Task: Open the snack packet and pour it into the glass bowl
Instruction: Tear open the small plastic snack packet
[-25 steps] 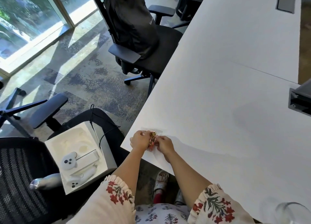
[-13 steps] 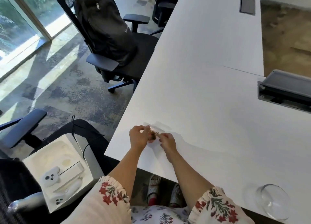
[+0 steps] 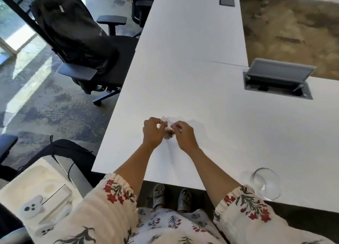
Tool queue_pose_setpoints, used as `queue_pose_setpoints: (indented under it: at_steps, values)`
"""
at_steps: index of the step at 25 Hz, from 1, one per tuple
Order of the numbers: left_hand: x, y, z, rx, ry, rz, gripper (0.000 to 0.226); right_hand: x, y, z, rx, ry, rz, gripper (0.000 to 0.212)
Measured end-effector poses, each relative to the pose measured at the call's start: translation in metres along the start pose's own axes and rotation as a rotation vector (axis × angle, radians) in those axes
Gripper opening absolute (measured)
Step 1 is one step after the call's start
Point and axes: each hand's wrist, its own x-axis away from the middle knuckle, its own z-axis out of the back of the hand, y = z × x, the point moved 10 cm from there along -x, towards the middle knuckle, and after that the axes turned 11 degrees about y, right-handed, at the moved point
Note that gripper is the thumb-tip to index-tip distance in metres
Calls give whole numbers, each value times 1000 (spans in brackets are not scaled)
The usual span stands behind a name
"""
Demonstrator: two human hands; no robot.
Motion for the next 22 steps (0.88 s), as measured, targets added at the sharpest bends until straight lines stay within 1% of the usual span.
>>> queue_pose_setpoints:
  at_steps: [3, 5, 9, 11, 12, 14, 16, 19, 22]
  values:
    - [3, 7, -11, -10, -10, 20, 29, 0, 0, 21, -9, 4, 0, 21]
    - [7, 7, -19, 11, -17, 51, 27, 1, 4, 35, -26, 18, -41, 20]
    - [11, 11, -31, 27, -21, 72, 30, 6, 9, 49, -12, -11, -104, 15]
    - [16, 7, -35, 116, -14, 157, 35, 8, 11, 58, 7, 52, -128, 13]
    - [20, 3, -40, 180, -38, 240, 36, 9, 14, 63, 17, 87, -148, 12]
    - [31, -5, -56, 327, -150, 404, 30, 12, 17, 68, 18, 135, -197, 13]
    - [43, -5, -72, 449, -259, 503, 25, 12, 18, 73, 42, 175, -206, 15]
    - [55, 1, -91, 571, -368, 556, 37, 12, 16, 82, 98, 217, -227, 17]
    - [58, 3, -99, 668, -356, 606, 37, 13, 18, 86, 120, 235, -244, 11]
